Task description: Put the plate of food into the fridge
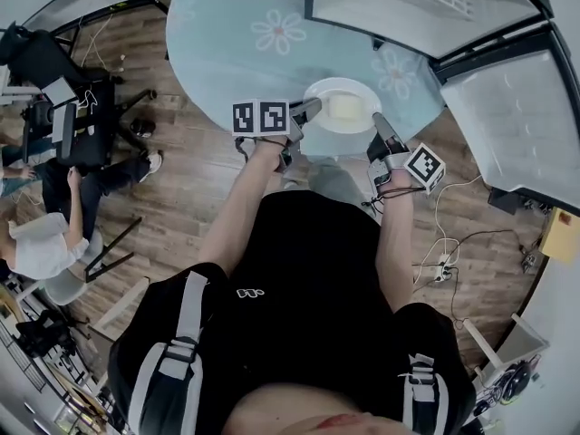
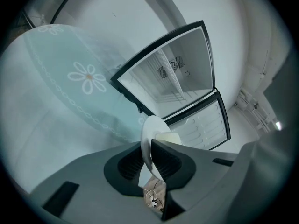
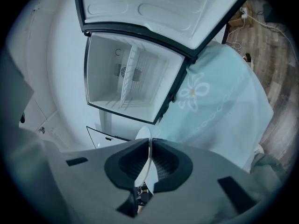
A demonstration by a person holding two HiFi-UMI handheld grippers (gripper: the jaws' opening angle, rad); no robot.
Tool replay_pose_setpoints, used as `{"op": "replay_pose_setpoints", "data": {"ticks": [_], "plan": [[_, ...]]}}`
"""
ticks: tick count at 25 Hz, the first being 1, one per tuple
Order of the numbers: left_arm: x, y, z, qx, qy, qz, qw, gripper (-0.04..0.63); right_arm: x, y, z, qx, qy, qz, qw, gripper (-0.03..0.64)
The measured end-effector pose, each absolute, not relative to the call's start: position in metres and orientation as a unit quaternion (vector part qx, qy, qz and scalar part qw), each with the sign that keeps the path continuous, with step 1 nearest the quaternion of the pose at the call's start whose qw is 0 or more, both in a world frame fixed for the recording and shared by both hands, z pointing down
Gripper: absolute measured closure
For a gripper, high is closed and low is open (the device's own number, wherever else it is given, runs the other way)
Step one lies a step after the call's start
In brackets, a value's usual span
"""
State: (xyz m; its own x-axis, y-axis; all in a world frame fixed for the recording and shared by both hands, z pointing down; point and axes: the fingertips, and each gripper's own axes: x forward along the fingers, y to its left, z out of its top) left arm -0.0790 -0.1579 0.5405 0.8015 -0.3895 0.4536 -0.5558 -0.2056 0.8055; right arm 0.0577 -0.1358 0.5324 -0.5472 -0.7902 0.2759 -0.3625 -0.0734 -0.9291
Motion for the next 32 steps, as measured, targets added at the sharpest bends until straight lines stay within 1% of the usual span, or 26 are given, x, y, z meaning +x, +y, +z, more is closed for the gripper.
{"op": "replay_pose_setpoints", "data": {"ticks": [5,11,16,21,26,29,32], "plan": [[-0.049,-0.205,0.542,0.775,-0.303,0.074,0.55,0.551,0.085,-0.176,0.533,-0.46,0.664,-0.566,0.162,0.589],[-0.023,-0.252,0.538,0.78,-0.31,0.068,0.539,0.554,0.113,-0.224,0.533,-0.468,0.67,-0.552,0.166,0.586],[-0.019,-0.285,0.541,0.772,-0.329,0.063,0.54,0.552,0.119,-0.259,0.535,-0.464,0.672,-0.553,0.167,0.586],[-0.02,-0.324,0.534,0.776,-0.351,0.067,0.52,0.551,0.117,-0.297,0.537,-0.462,0.67,-0.554,0.174,0.583],[-0.027,-0.355,0.528,0.769,-0.375,0.055,0.515,0.551,0.112,-0.33,0.532,-0.461,0.675,-0.548,0.177,0.583],[-0.029,-0.378,0.531,0.758,-0.389,0.04,0.522,0.546,0.112,-0.355,0.53,-0.466,0.679,-0.54,0.171,0.583],[-0.024,-0.398,0.534,0.748,-0.393,0.021,0.535,0.547,0.117,-0.375,0.53,-0.483,0.687,-0.521,0.15,0.583]]}}
